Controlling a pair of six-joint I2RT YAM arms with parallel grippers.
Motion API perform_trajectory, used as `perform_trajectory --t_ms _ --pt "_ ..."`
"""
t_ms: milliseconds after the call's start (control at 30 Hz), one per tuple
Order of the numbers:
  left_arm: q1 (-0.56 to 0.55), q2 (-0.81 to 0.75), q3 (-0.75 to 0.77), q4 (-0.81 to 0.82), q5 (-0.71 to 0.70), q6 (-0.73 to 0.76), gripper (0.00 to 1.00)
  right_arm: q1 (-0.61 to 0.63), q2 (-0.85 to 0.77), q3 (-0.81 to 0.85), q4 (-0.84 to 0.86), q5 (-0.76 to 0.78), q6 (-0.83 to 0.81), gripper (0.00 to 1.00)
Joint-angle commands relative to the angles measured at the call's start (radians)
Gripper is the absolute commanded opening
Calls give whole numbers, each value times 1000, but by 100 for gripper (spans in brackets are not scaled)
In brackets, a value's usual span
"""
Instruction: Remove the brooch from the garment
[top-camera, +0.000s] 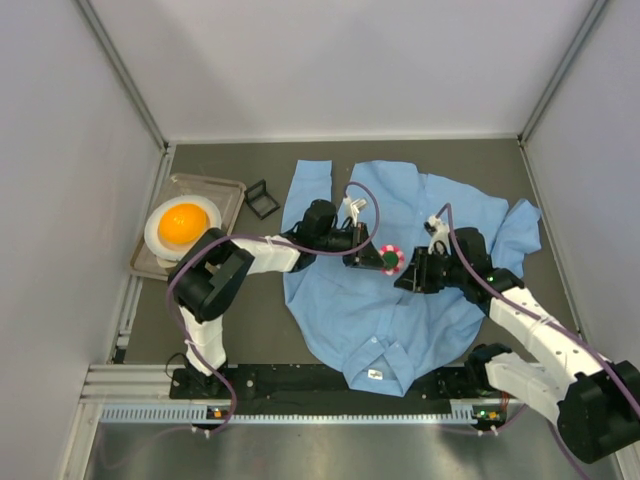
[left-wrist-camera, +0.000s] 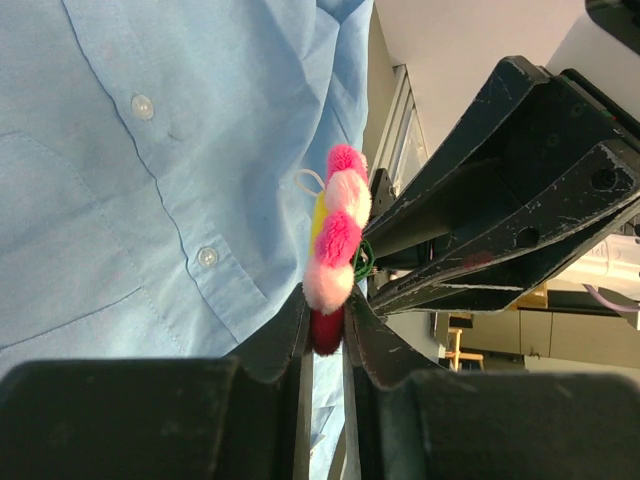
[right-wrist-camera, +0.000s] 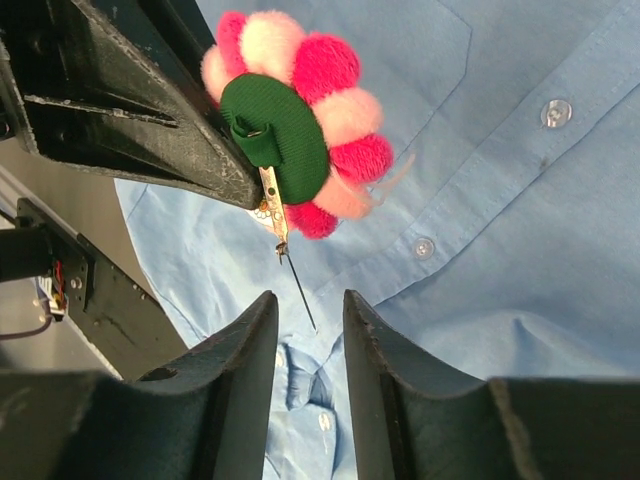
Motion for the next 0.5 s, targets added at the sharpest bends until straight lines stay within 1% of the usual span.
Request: perform_trajectory --t_ms 0,67,100,267,433,467 --pt "0 -39 -17 74 26 -16 0 20 -6 -5 26 -16 -24 31" --pt "1 -37 -22 89 33 -31 0 20 -6 -5 31 -19 -24 28" --pt "1 -34 -24 99 33 -34 0 22 -2 -5 32 -21 -24 25" --pt "1 -33 -28 112 39 -43 0 22 3 -6 44 -44 -23 21" --pt "1 -31 -33 134 44 -60 0 23 6 -5 58 -53 -16 11" --pt "1 -30 -34 140 44 -65 0 23 6 -6 58 -54 -16 6"
